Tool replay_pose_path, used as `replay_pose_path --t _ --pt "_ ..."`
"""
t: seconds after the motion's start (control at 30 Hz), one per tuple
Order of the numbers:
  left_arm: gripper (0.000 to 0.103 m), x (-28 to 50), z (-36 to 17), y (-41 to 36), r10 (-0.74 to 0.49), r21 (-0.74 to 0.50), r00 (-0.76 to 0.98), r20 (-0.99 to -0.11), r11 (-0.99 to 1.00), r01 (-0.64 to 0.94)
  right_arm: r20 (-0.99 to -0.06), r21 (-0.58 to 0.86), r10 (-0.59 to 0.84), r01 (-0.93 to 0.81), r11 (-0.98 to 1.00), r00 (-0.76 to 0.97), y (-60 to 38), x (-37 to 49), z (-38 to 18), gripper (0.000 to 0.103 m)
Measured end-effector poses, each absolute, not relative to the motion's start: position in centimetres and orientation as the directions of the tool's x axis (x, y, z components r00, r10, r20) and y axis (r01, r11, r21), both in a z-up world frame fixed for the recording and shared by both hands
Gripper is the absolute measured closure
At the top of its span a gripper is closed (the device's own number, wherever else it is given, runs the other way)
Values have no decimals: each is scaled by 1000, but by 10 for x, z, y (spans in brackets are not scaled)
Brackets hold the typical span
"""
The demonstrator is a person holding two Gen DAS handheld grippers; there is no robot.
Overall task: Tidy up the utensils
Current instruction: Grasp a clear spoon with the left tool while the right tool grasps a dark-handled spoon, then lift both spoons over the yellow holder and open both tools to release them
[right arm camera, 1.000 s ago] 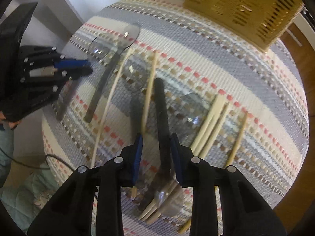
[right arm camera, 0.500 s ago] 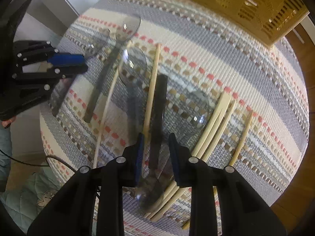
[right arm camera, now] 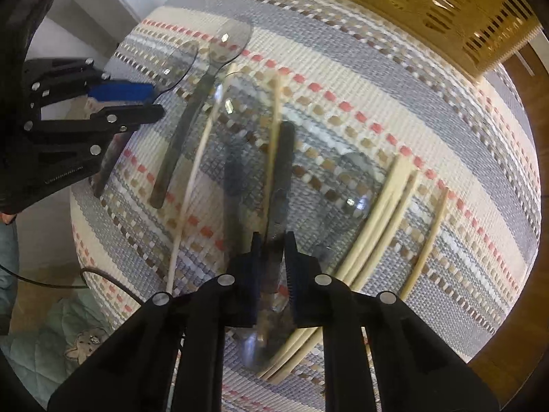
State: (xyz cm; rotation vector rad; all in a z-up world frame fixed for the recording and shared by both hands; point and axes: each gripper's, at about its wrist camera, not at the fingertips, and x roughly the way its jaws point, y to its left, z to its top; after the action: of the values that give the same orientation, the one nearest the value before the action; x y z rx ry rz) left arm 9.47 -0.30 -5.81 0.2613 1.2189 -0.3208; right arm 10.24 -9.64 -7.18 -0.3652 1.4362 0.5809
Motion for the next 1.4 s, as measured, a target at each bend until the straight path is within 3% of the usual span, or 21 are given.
replay_pose_path --t 0.3,0.53,0.77,0.93,1.1,1.2,1.3,1.4 --pt "93 94 -54 15 -164 -43 336 -928 940 340 -961 204 271 -529 824 51 -128 112 -56 93" --pt "93 90 -7 38 -268 -132 481 -835 945 299 -893 247 403 -530 811 200 -151 109 -9 93" --pt "93 94 94 36 -364 -182 697 -617 928 324 -672 283 563 -535 796 481 -193 124 90 93" --pt "93 112 158 9 -387 -152 804 -451 921 358 -486 339 596 -490 803 640 -216 151 141 93" --pt "93 146 184 -22 -382 -116 861 -336 924 364 -373 343 540 -429 836 754 -230 178 171 93" --pt "93 165 184 -31 -367 -132 886 -282 930 343 -315 313 459 -365 877 831 -237 189 171 93" --pt "93 183 174 -34 -350 -142 922 -165 933 329 -260 262 358 -291 920 897 -228 207 164 93" --pt "93 195 161 -34 -301 -135 946 -120 949 285 -227 225 296 -245 943 928 -228 219 147 93"
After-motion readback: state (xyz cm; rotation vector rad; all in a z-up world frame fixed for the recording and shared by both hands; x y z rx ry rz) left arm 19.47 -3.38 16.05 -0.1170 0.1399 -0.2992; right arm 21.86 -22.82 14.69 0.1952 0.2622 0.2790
